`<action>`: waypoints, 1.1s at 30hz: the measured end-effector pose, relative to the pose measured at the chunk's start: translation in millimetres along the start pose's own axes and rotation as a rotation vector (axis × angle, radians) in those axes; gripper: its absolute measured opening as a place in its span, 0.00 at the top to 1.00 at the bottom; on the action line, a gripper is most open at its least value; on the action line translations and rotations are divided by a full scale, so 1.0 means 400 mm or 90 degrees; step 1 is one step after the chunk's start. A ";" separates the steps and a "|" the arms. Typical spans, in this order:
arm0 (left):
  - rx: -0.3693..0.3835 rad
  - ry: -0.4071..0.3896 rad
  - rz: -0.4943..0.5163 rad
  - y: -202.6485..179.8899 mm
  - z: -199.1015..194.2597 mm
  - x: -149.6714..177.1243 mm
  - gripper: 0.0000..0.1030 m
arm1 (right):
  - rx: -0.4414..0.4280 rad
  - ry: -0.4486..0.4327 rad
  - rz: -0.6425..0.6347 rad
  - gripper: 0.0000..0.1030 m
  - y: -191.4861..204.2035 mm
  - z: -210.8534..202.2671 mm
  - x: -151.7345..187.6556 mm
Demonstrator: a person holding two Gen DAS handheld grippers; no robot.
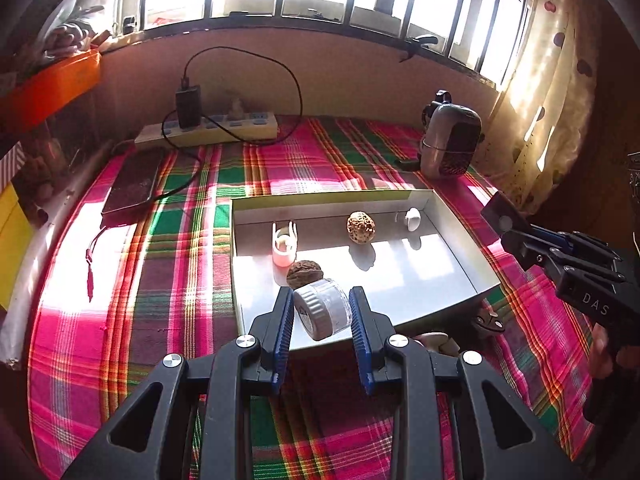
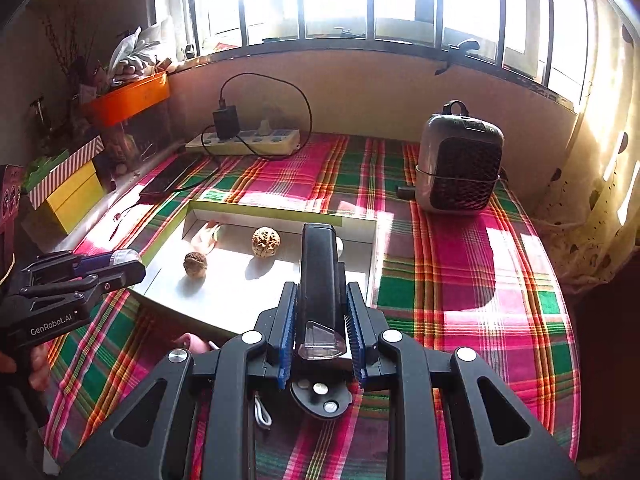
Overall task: Organize objects
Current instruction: 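Carry the black item and white container over the white box with both tools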
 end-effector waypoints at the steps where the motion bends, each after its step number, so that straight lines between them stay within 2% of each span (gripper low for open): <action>1: -0.006 0.001 0.002 0.002 0.010 -0.001 0.75 | -0.002 0.004 0.008 0.76 -0.006 0.013 -0.005; 16: -0.036 0.040 -0.005 0.033 0.116 -0.003 0.75 | -0.007 0.097 0.064 0.76 -0.043 0.201 -0.002; 23: -0.041 0.040 -0.001 0.036 0.129 -0.007 0.75 | 0.001 0.112 0.060 0.76 -0.035 0.236 -0.008; 33: -0.040 0.044 0.014 0.020 0.143 -0.007 0.75 | -0.019 0.119 0.054 0.76 -0.010 0.245 0.001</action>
Point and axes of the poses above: each gripper's, at about its wrist camera, not at the fingertips, and z roughly the way its jaws point, y to its left, x to its underside, the point moved 2 cm from there along z, roughly the way its jaws point, and after that the axes turned 13 degrees about -z, right-handed, at the moved point
